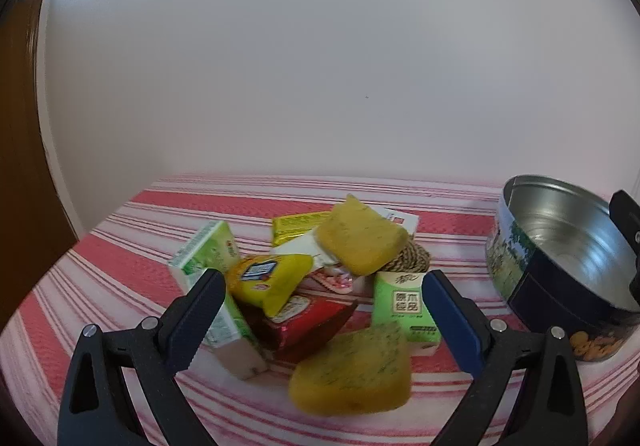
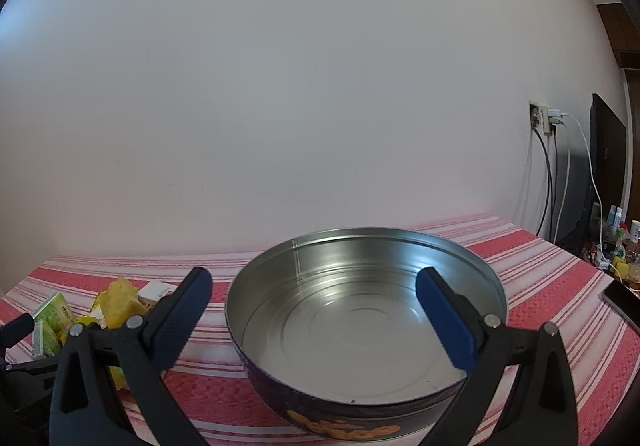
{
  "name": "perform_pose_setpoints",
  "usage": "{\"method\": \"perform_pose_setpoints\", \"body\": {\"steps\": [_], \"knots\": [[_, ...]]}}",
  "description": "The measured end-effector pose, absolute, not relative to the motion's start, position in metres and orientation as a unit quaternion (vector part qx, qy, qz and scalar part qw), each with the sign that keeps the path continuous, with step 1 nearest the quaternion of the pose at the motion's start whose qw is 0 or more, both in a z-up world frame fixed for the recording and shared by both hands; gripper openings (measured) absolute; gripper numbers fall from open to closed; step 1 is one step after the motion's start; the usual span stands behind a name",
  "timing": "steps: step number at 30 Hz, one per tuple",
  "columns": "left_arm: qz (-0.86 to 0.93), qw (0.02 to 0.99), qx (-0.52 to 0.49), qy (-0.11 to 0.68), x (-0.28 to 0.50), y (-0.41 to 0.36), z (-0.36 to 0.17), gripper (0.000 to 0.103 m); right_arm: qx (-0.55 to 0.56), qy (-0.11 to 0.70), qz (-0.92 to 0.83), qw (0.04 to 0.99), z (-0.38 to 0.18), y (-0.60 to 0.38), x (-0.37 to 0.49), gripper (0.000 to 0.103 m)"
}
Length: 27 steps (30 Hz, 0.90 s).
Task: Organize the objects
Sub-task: 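Grasp the green tissue pack with the left tool while the right tool grasps a yellow sponge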
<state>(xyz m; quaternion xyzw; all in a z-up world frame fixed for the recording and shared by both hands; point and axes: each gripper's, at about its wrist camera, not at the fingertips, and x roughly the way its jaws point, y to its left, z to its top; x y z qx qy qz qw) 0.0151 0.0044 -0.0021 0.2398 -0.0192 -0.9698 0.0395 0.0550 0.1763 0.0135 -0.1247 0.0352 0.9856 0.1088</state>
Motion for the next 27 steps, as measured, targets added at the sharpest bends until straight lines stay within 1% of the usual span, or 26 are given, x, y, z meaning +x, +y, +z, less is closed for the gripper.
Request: {"method": "perform_pose_setpoints", "body": {"steps": [9,12,16,22,24,26,27], "knots": [[-0.968,0.059,0.243,-0.015,0.038,-0.004,0.006,0.100,-0.123,0.031,0.987,0.095,0.012,0.172,0.057,0.103],[-0.968,0.064,0.242,-0.006,0.046,-0.019,0.012,0.100,-0.125,0.030,0.988,0.086,0.011,0.170,0.057,0.103],[-0.967,0.072,0.245,-0.014,0.060,-0.035,0.014,0.100,-0.125,0.025,0.989,0.074,0.011,0.165,0.058,0.103],[-0.959,0.100,0.265,-0.018,0.076,-0.069,0.007,0.100,-0.137,0.028,0.989,0.041,0.011,0.153,0.057,0.102],[-0.957,0.103,0.270,-0.011,0.075,-0.092,0.007,0.100,-0.151,0.030,0.988,0.015,0.010,0.146,0.056,0.100],[-0.956,0.105,0.274,-0.003,0.072,-0.105,0.004,0.100,-0.170,0.019,0.985,-0.011,0.008,0.132,0.054,0.095],[-0.955,0.107,0.276,-0.001,0.071,-0.110,0.003,0.100,-0.177,0.013,0.984,-0.020,0.007,0.127,0.054,0.094]]}}
